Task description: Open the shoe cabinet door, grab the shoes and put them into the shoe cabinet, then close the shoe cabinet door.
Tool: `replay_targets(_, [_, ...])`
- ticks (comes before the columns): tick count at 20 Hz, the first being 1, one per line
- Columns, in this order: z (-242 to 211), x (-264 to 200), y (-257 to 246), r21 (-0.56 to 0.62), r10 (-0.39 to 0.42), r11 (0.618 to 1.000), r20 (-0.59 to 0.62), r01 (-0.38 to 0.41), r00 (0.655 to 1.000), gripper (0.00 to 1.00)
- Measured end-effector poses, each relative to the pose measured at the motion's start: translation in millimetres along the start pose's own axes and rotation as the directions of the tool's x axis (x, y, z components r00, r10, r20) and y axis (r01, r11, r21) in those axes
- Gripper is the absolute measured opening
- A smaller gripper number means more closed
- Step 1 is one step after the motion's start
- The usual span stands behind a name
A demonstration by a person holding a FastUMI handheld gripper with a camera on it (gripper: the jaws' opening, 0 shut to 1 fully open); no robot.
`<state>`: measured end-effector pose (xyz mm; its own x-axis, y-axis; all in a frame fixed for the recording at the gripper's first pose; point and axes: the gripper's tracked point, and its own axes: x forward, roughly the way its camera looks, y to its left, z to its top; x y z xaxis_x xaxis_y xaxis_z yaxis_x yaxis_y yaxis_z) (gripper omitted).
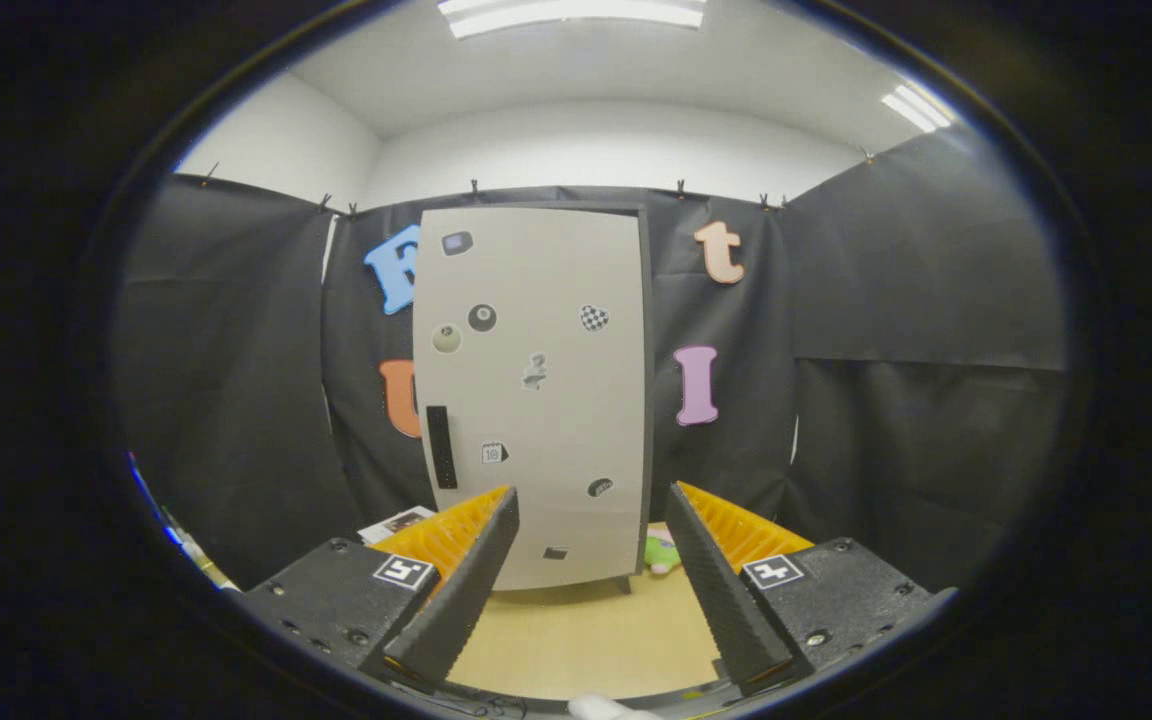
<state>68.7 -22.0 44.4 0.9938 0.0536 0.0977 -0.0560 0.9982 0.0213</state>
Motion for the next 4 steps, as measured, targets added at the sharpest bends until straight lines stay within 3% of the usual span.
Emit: replay_targets(4, [0.5,-1.8,1.9,0.000,-0.001,1.000,-0.001,0.001,1.000,0.97])
